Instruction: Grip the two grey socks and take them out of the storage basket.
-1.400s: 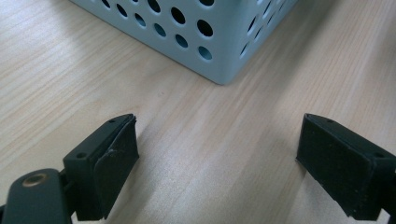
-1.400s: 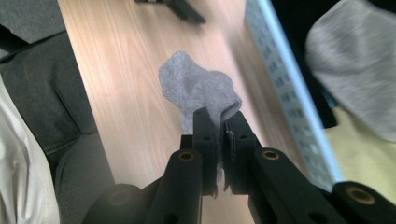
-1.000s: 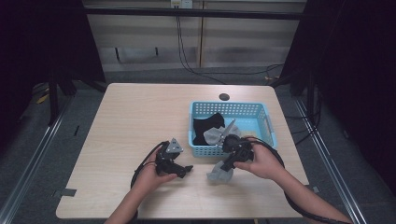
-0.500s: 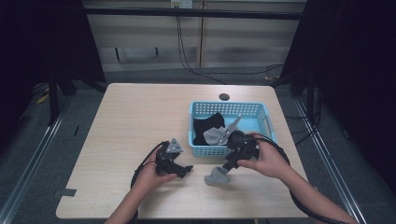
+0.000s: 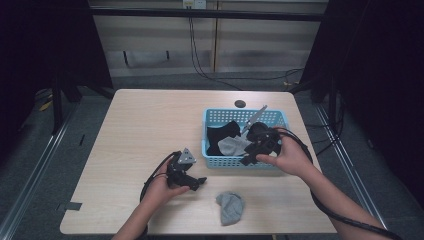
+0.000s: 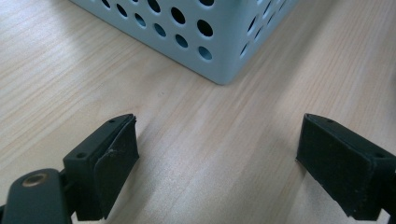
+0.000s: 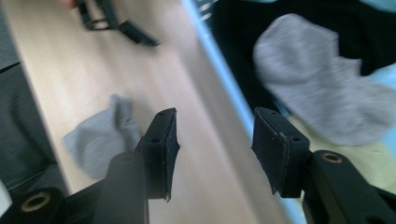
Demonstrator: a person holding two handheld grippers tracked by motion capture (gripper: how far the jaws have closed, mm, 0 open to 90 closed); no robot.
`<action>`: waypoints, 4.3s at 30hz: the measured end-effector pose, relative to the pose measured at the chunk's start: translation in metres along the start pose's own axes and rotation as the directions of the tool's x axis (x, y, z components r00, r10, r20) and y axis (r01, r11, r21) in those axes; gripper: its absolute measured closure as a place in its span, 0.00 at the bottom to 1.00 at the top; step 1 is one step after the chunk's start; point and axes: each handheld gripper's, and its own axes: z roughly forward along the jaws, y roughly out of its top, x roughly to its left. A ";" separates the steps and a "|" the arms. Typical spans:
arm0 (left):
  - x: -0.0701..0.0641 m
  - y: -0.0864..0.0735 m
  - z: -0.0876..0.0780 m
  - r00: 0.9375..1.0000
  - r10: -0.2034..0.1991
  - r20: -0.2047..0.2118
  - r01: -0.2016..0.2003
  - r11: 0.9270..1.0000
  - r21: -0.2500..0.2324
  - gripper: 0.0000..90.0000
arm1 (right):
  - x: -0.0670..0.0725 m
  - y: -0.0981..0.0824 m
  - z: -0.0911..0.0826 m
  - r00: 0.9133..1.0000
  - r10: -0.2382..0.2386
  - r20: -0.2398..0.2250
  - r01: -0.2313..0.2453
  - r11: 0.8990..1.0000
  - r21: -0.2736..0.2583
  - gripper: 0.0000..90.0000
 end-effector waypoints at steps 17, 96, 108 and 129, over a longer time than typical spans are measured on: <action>0.000 0.000 0.000 1.000 0.000 0.000 0.000 1.000 -0.001 0.13 | -0.064 0.023 0.046 0.986 0.096 0.138 -0.102 0.994 0.034 0.49; 0.000 0.000 0.000 1.000 0.002 0.002 -0.002 1.000 0.002 0.12 | -0.060 0.024 -0.024 0.993 0.051 0.106 -0.058 0.996 0.069 0.95; 0.000 0.000 0.000 1.000 0.002 0.002 -0.002 1.000 0.002 0.12 | -0.036 0.020 -0.039 0.996 0.017 0.092 -0.023 0.998 0.065 0.95; 0.000 0.000 0.000 1.000 0.002 0.002 -0.002 1.000 0.002 0.12 | 0.023 0.003 -0.033 0.995 -0.094 0.022 0.092 0.993 0.078 0.95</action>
